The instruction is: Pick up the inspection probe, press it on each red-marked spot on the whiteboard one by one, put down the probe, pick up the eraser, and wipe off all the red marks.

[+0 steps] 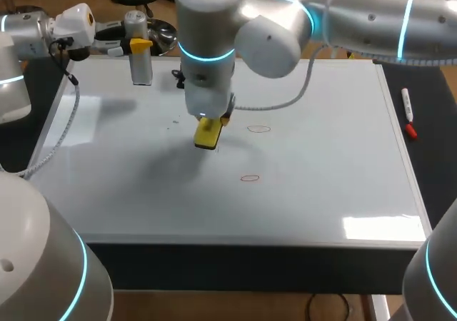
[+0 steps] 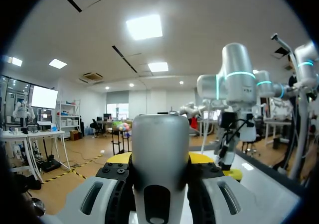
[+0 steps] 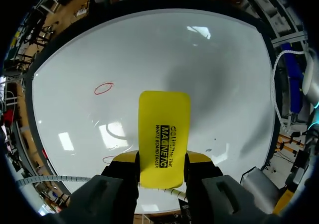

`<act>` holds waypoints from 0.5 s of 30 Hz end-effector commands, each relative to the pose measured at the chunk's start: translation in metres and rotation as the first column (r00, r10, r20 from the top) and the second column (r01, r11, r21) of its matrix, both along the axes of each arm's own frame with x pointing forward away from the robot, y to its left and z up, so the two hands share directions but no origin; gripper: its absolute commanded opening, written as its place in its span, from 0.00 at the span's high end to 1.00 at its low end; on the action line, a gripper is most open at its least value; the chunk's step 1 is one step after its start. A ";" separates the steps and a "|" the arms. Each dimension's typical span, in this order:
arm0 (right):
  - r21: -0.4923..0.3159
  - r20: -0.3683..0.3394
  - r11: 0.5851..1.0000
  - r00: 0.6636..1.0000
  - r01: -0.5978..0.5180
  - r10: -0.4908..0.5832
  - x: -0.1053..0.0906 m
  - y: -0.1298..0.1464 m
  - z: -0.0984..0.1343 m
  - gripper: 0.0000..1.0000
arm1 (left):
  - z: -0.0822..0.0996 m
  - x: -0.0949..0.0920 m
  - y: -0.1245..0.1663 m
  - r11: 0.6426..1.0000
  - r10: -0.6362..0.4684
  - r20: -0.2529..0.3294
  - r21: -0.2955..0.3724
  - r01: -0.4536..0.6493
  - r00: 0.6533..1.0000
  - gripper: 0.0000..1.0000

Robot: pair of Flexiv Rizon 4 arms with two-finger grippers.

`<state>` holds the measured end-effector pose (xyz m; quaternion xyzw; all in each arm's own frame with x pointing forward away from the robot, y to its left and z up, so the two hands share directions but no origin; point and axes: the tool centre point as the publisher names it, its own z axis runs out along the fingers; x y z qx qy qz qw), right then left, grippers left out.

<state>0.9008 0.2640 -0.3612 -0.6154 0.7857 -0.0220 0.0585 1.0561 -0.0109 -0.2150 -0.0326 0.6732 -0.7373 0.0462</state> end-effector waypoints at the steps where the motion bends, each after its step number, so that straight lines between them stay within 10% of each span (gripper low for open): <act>1: 0.001 -0.016 1.000 1.000 -0.020 0.020 0.005 0.011 -0.011 1.00 | 0.002 -0.001 -0.001 1.000 0.002 0.000 0.002 -0.002 1.000 1.00; 15: 0.035 -0.015 0.997 0.997 -0.069 0.069 0.012 0.035 -0.036 1.00 | 0.002 -0.001 -0.001 1.000 0.002 0.000 0.002 -0.002 1.000 1.00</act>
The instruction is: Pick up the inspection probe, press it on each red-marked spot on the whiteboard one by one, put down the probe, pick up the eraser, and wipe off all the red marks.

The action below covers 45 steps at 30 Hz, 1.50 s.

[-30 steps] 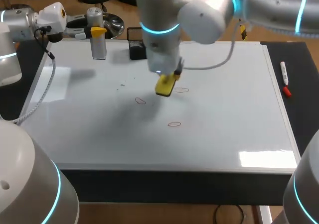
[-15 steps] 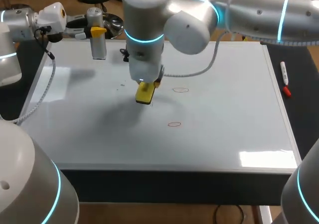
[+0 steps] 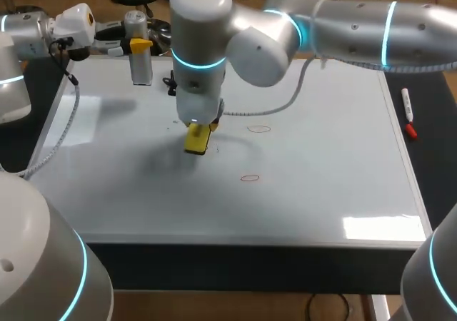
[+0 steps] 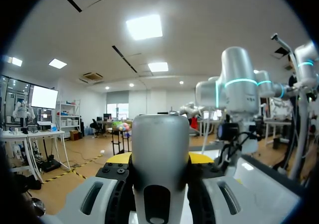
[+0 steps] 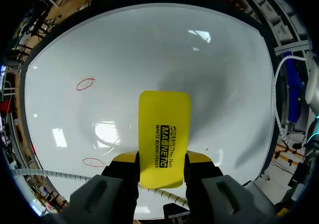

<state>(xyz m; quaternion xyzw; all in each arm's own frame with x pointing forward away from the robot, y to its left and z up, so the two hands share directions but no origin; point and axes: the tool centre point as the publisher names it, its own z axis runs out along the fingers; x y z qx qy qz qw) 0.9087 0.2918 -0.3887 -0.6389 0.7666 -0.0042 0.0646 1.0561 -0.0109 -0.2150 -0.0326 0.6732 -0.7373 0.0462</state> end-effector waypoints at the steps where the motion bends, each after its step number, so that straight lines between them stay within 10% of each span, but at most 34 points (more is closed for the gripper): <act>1: 0.004 -0.005 1.000 1.000 -0.010 0.010 0.005 0.009 -0.011 1.00 | 0.002 -0.001 -0.001 1.000 0.002 0.000 0.002 -0.002 1.000 1.00; 22: 0.019 -0.047 0.993 0.992 -0.115 0.116 0.008 0.029 -0.036 1.00 | 0.002 -0.001 -0.001 1.000 0.002 0.000 0.002 -0.002 1.000 1.00; 45: -0.010 -0.121 0.998 0.991 -0.056 0.055 -0.004 -0.012 -0.082 1.00 | 0.002 -0.001 -0.001 1.000 0.002 0.000 0.002 -0.002 1.000 1.00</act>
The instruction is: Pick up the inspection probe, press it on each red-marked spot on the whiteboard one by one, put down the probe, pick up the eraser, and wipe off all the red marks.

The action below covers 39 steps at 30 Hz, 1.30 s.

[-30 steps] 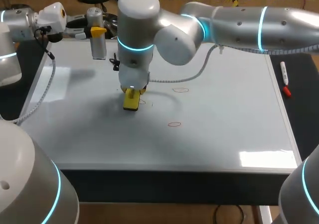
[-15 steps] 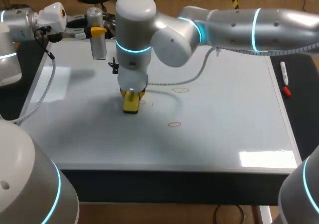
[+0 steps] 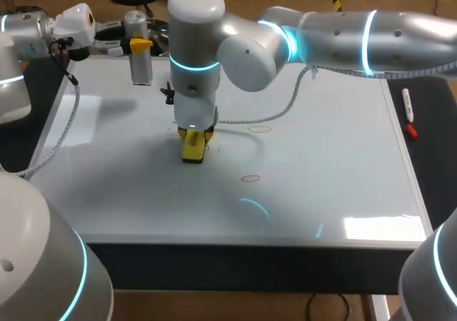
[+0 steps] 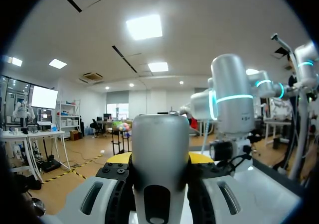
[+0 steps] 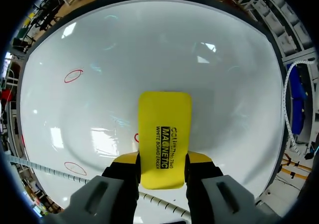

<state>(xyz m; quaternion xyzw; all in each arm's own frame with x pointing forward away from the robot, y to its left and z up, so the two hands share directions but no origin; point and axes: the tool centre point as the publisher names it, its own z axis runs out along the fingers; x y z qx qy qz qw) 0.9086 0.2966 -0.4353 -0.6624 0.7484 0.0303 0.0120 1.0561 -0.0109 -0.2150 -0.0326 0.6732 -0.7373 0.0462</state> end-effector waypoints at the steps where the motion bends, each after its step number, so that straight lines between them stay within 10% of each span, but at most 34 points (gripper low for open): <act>1: 0.000 0.001 1.000 1.000 0.016 -0.016 -0.005 -0.020 -0.037 1.00 | 0.002 -0.001 -0.001 1.000 0.002 0.000 0.002 -0.002 1.000 1.00; 18: -0.038 -0.011 0.993 0.993 0.116 -0.116 -0.013 -0.064 -0.045 1.00 | 0.002 -0.001 -0.001 1.000 0.002 0.000 0.002 -0.002 1.000 1.00; 30: -0.033 0.006 0.998 0.998 0.059 -0.059 0.011 -0.067 0.042 1.00 | 0.002 -0.001 -0.001 1.000 0.002 0.000 0.002 -0.002 1.000 1.00; 39: -0.024 0.027 0.999 0.999 0.036 -0.036 0.025 -0.077 0.062 1.00 | 0.002 -0.001 -0.001 1.000 0.002 0.000 0.002 -0.002 1.000 1.00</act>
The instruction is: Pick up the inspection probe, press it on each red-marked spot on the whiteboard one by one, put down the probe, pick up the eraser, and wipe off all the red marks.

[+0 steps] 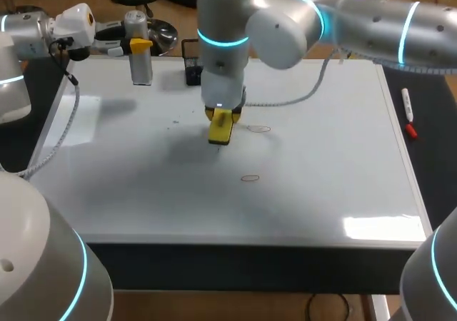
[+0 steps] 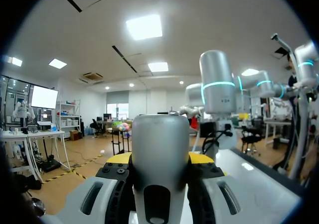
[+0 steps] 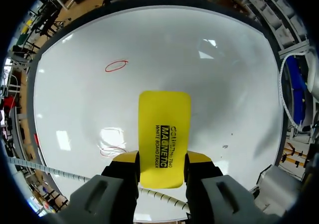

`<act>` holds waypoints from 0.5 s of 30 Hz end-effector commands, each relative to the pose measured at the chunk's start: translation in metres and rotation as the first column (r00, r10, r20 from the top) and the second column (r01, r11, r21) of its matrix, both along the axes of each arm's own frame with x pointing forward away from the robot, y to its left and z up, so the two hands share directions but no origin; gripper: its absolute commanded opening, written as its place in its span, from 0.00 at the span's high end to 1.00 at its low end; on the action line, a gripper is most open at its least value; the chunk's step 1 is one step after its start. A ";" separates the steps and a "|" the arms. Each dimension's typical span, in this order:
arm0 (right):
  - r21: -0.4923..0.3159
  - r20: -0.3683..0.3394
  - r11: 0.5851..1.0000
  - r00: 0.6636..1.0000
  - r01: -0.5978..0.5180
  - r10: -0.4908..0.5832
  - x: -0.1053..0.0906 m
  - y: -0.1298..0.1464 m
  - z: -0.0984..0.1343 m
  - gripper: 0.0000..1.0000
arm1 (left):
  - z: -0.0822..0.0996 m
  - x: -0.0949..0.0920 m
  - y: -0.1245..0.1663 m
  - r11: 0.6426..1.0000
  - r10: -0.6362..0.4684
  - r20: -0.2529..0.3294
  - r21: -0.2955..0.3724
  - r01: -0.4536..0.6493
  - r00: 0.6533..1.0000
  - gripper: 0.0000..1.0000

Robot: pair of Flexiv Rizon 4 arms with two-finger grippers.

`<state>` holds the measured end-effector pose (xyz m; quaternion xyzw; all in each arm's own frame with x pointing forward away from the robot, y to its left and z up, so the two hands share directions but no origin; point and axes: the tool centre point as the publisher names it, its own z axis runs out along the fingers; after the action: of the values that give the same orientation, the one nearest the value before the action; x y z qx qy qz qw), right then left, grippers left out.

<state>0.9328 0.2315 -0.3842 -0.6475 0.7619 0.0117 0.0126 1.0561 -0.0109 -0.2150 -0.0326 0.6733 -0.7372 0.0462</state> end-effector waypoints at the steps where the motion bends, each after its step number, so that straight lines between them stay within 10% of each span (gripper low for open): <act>1: -0.001 0.003 1.000 1.000 -0.001 0.001 0.003 -0.016 0.012 1.00 | 0.002 -0.001 -0.001 1.000 0.002 0.000 0.002 -0.002 1.000 1.00; 15: -0.040 -0.006 0.975 0.975 0.220 -0.220 0.057 -0.121 0.010 1.00 | 0.002 -0.001 -0.001 1.000 0.002 0.000 0.002 -0.002 1.000 1.00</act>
<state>0.9831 0.1326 -0.3766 -0.5650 0.8248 -0.0205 -0.0095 1.0560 -0.0108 -0.2150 -0.0326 0.6733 -0.7372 0.0463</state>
